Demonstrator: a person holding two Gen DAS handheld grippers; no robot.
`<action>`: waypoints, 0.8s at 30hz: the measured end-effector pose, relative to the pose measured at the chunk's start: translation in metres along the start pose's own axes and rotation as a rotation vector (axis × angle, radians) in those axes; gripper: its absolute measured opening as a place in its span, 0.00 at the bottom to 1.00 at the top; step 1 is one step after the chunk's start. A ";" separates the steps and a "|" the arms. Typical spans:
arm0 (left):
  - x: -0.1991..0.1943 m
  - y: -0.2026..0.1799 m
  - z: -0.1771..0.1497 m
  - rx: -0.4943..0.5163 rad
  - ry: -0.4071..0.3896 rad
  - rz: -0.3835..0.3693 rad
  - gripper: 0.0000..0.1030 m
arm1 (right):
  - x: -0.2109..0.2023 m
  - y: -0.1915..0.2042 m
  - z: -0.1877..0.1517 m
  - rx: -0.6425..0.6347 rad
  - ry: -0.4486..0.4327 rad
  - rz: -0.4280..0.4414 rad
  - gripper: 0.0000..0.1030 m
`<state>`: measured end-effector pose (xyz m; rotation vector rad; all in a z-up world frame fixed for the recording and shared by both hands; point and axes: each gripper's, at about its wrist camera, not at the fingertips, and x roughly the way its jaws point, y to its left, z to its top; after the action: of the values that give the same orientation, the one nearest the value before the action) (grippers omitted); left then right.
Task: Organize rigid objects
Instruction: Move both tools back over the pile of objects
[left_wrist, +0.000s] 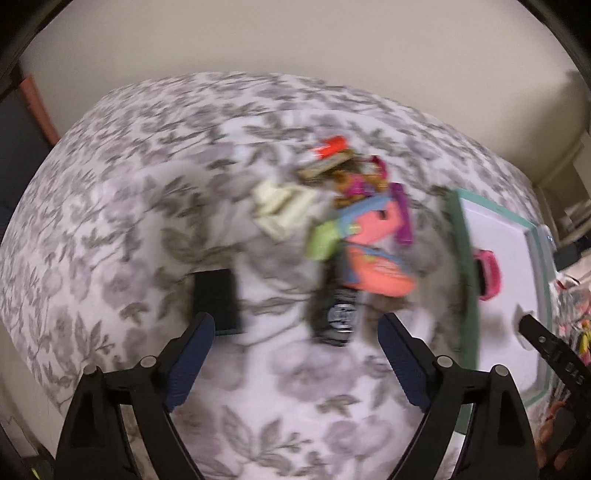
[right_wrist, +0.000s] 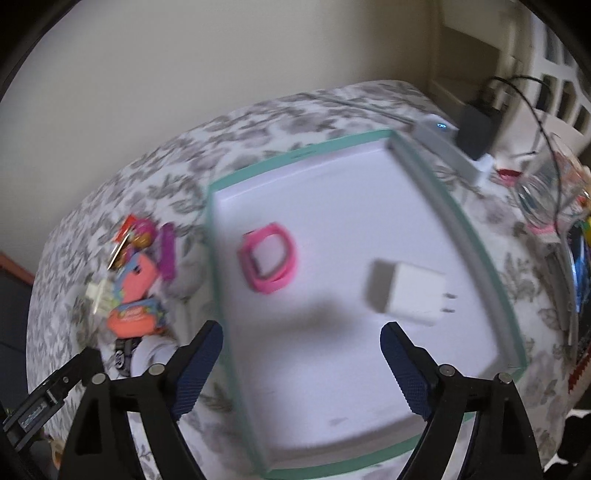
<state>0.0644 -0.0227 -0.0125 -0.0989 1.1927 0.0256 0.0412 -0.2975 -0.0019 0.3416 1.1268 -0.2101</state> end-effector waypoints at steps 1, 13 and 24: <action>0.003 0.008 -0.001 -0.015 0.010 0.013 0.88 | 0.002 0.007 -0.002 -0.017 0.002 0.003 0.87; 0.000 0.096 0.016 -0.270 -0.013 0.025 0.97 | 0.011 0.065 -0.016 -0.146 0.014 0.064 1.00; 0.007 0.111 0.021 -0.291 -0.027 0.036 0.97 | 0.023 0.101 -0.022 -0.207 0.036 0.112 1.00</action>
<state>0.0785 0.0895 -0.0179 -0.3316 1.1580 0.2321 0.0662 -0.1955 -0.0154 0.2236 1.1498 0.0117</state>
